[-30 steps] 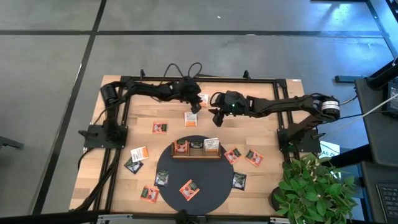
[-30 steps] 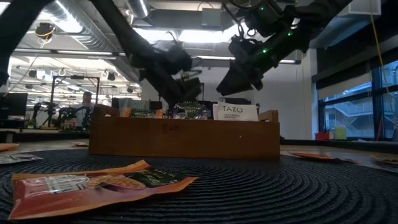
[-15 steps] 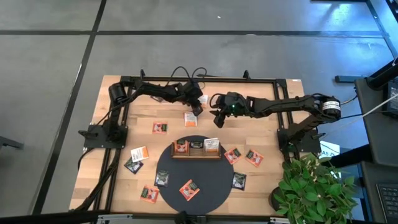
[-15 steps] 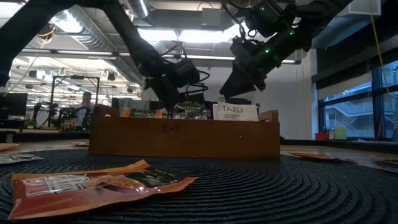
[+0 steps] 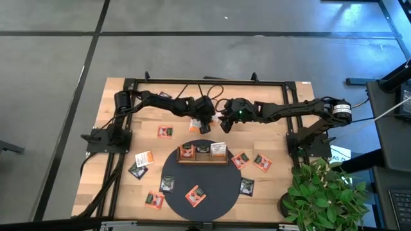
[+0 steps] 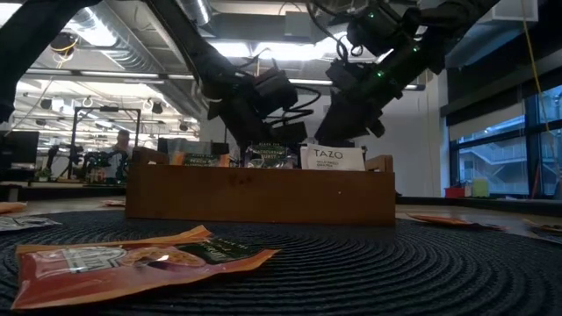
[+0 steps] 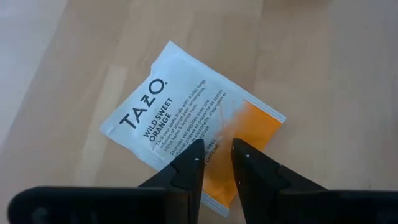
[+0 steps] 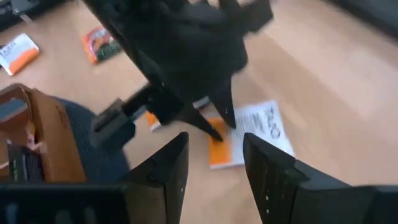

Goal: Pick & Place Tea
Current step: Put the white tea bag into the right section of the wooden organizer

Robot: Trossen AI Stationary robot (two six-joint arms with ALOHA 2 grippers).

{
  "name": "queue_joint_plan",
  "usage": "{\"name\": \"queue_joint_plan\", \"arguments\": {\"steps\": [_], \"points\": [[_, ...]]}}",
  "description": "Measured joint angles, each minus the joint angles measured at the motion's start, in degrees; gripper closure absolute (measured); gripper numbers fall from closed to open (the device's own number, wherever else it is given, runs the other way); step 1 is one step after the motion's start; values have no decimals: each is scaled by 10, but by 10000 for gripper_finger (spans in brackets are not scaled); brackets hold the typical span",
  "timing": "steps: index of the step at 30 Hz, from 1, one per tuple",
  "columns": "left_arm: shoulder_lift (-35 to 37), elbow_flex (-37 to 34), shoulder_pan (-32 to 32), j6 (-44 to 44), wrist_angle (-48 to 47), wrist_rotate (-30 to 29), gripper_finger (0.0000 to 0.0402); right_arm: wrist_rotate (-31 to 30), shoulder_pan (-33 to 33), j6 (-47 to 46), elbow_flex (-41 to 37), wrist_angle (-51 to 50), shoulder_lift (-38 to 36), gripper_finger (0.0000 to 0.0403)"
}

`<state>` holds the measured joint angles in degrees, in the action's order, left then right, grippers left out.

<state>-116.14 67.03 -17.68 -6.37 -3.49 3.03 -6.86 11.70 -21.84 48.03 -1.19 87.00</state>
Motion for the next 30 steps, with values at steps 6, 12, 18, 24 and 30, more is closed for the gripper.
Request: {"name": "queue_joint_plan", "arguments": {"steps": [6, 12, 18, 24, 30], "points": [[-2, -1, 16, -5, 19, -20, 319, -5, 27, -76, -37, -44, 0, 249], [-2, -1, 16, -24, 33, -19, 322, 74, 90, -126, -102, 56, 0, 249], [-3, -2, 23, -45, 37, -20, 322, 91, 124, -172, -139, 94, 0, 249], [-25, -1, 35, -66, 95, -18, 321, 90, 120, -187, -146, 114, 33, 249], [-31, 0, 38, -60, 104, -17, 322, 89, 117, -215, -140, 128, 88, 249]]}}
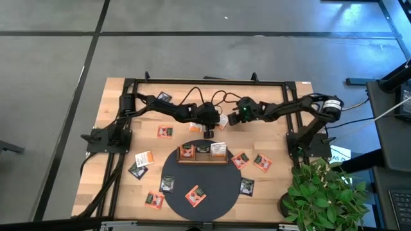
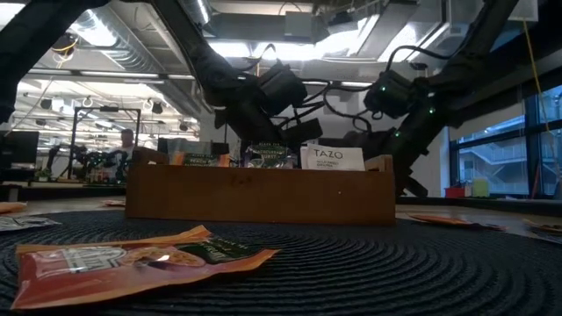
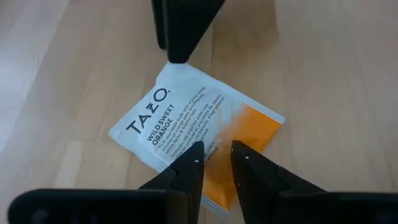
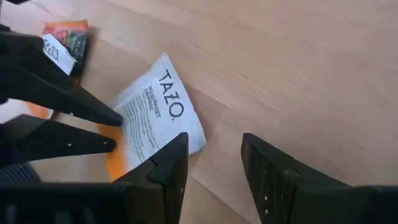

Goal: Pick & Place Tea
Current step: Put the white tea bag into the right section of the wooden organizer

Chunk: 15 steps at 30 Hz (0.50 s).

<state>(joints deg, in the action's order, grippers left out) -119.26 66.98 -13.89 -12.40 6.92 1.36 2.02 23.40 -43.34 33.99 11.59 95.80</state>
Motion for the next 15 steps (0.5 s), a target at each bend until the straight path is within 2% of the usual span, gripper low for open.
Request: {"name": "queue_joint_plan", "arguments": {"steps": [4, 8, 15], "points": [[-1, -1, 0, 11, 9, 7, 318, 1, 0, 0, 1, 29, 19, 249], [-1, -1, 4, 10, 9, 28, 319, 27, 1, -13, 0, 56, 22, 249], [-1, -1, 5, 22, 13, 28, 322, 45, 2, -32, 1, 37, 23, 249]]}}
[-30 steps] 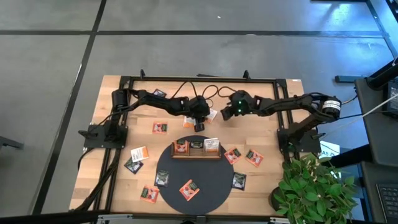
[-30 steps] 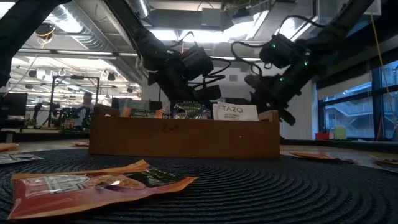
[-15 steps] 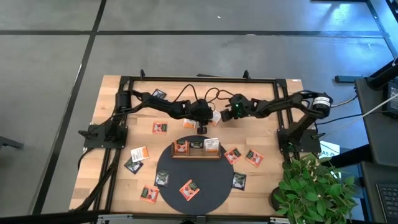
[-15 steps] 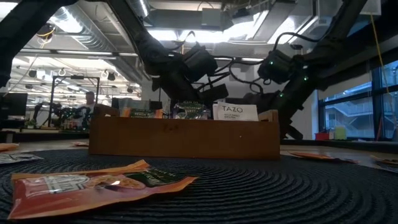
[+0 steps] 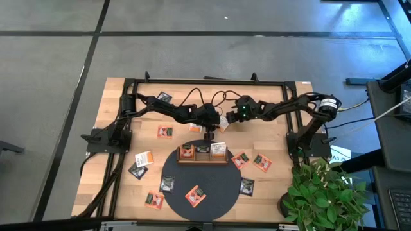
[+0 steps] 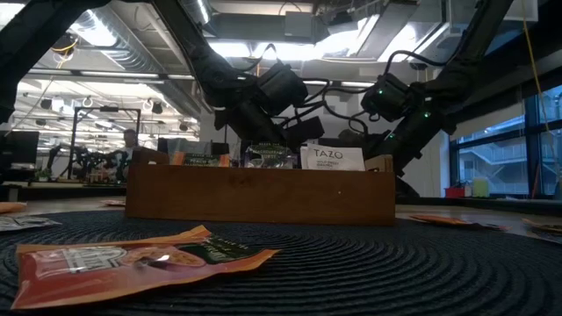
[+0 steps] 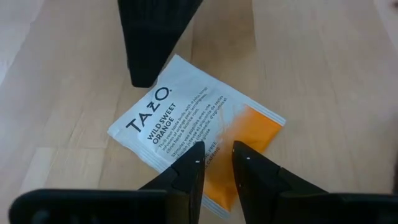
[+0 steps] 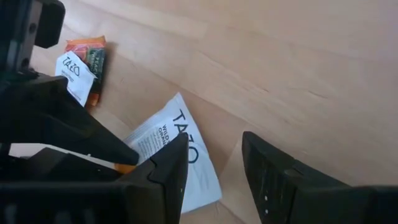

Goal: Pick & Place Tea
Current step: Put the white tea bag into the right section of the wooden organizer

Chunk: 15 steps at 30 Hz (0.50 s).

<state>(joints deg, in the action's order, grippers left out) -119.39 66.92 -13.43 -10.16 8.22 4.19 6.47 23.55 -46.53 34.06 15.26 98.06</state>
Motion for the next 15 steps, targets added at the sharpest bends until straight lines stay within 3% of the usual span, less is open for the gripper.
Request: {"name": "queue_joint_plan", "arguments": {"steps": [11, 15], "points": [[-1, -1, 0, 27, 15, -4, 319, 44, -1, -12, -1, -7, 0, 249], [-1, -1, 0, 38, 19, -32, 322, 44, -1, -9, -1, -7, 0, 249]]}}
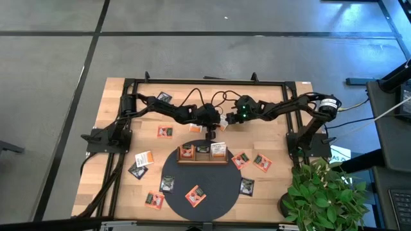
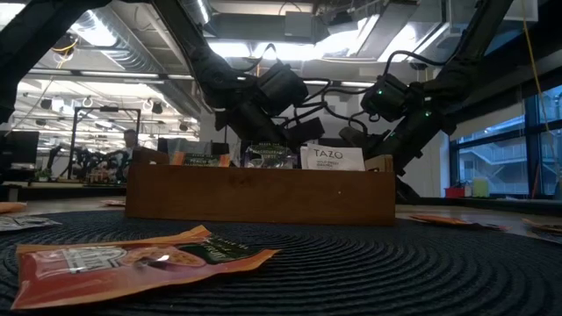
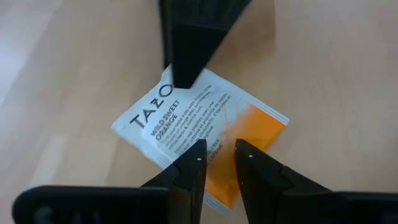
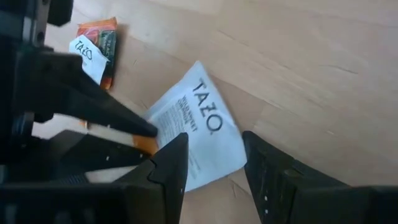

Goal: Pick & Place Tea
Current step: Put the white tea bag into the right section of the wooden organizer

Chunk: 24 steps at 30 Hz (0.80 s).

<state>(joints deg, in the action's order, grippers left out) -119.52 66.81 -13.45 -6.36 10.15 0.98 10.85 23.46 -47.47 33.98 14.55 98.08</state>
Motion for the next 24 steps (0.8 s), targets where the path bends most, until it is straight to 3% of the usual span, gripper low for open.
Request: {"name": "queue_joint_plan", "arguments": {"steps": [6, 15, 24], "points": [[0, 0, 0, -2, 2, -1, 320, -16, -1, 28, -1, -2, 0, 278], [0, 0, 3, -4, 3, 0, 320, -32, -1, 95, -3, 17, 1, 392], [46, 0, 1, -9, -31, 5, 322, -29, -3, 151, -4, 17, -30, 398]]}}
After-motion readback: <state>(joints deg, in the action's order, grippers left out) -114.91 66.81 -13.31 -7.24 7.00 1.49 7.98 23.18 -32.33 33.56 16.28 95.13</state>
